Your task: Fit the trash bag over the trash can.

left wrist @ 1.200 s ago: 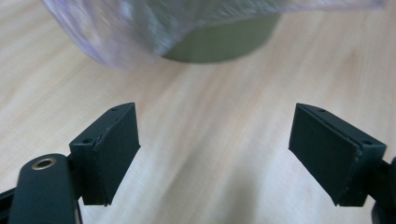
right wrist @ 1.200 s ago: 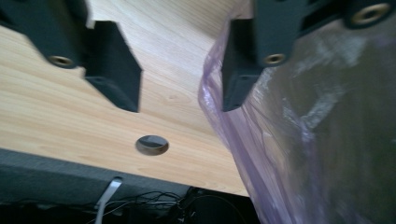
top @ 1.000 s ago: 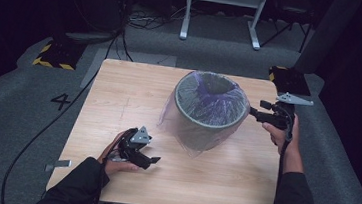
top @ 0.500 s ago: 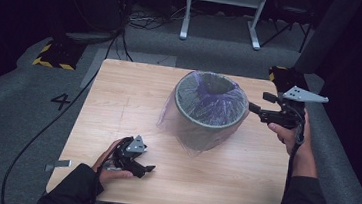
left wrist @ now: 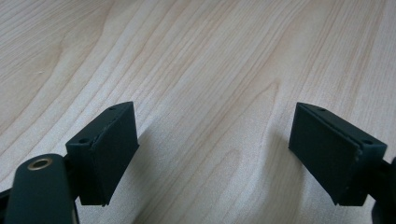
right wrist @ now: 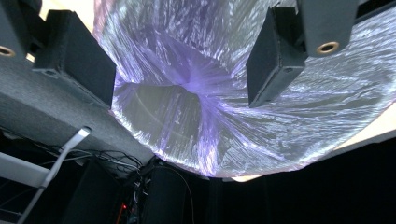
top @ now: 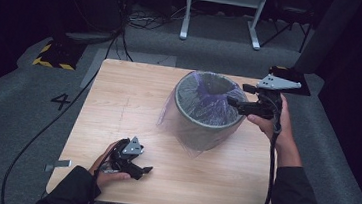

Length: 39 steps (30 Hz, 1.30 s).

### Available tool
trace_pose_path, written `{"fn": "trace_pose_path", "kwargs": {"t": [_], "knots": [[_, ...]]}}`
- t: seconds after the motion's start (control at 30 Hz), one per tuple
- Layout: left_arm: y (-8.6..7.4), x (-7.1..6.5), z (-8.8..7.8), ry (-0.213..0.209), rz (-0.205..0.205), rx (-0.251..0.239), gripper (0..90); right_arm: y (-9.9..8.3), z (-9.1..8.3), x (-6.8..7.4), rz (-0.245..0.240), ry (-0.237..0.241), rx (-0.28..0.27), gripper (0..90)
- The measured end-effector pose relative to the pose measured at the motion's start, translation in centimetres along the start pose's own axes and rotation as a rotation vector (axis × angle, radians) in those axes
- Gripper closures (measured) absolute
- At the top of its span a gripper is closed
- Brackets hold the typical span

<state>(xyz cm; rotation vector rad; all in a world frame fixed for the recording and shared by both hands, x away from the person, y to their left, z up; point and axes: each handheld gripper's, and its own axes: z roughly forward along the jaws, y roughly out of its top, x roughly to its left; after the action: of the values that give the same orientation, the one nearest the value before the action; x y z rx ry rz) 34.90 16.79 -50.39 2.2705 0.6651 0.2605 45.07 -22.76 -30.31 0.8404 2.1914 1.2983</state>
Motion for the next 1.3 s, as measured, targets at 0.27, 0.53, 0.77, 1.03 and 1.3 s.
{"fn": "trace_pose_path", "kwargs": {"t": [0.27,0.53,0.77,1.03,1.3], "knots": [[0.0,0.0,0.0,0.0,0.0,-0.001,15.1,0.7,1.3,0.9,-0.026,0.033,0.018,25.3],[0.0,0.0,0.1,0.0,0.002,-0.002,15.1,1.0,3.1,2.3,-0.079,0.031,0.097,27.5],[0.0,0.0,0.1,0.0,0.003,-0.003,15.1,0.3,4.7,2.6,-0.089,0.027,0.181,27.0],[0.0,0.0,0.1,-0.001,0.003,-0.004,15.1,-0.2,5.2,2.1,-0.083,0.038,0.225,24.7],[0.0,0.0,0.1,-0.001,0.003,-0.002,15.1,0.1,6.1,2.8,-0.121,0.043,0.277,24.3]]}}
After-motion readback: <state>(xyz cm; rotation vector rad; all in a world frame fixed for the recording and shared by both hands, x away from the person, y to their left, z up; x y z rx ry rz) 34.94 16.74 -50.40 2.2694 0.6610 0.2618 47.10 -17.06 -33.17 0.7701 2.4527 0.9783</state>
